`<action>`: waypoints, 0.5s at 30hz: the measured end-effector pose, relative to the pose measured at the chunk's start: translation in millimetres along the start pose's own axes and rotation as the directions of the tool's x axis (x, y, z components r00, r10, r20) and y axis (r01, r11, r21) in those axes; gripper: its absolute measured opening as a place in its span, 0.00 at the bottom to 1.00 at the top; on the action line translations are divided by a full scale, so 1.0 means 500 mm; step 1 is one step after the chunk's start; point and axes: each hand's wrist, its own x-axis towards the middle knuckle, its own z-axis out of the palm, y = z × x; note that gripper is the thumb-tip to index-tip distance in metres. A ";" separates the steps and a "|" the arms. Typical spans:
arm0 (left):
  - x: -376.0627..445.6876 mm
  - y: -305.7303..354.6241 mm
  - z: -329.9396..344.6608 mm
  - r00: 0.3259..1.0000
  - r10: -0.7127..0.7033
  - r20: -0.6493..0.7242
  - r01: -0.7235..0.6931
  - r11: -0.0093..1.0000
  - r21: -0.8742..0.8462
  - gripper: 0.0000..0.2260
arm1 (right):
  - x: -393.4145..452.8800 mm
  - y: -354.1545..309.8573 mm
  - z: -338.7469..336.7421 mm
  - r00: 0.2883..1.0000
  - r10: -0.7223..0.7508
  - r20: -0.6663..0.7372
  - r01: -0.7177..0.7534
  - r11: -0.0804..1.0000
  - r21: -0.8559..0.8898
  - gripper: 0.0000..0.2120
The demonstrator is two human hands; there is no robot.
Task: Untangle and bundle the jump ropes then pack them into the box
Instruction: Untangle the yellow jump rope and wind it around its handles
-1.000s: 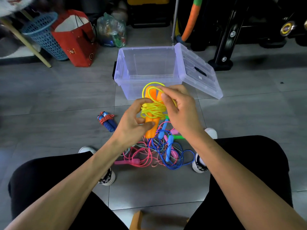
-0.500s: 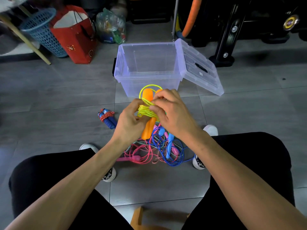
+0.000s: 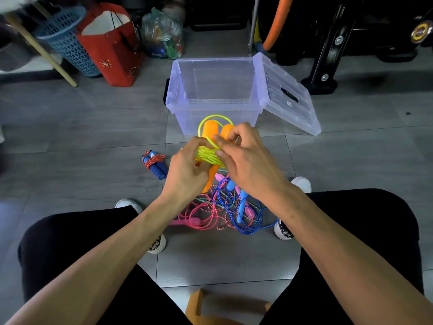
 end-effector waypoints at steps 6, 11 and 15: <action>-0.012 0.004 0.004 0.999 0.041 0.036 -0.040 0.999 -0.033 0.17 | 0.008 0.013 0.002 0.986 0.166 -0.030 -0.149 0.943 0.297 0.10; -0.007 0.010 0.008 1.000 -0.006 0.030 0.010 0.990 -0.138 0.15 | 0.014 0.000 -0.023 0.942 0.328 -0.067 -0.282 0.885 0.371 0.14; -0.006 0.026 -0.008 0.990 0.002 0.142 0.032 0.971 -0.236 0.15 | 0.020 0.009 -0.046 0.934 0.348 -0.080 -0.284 0.859 0.426 0.13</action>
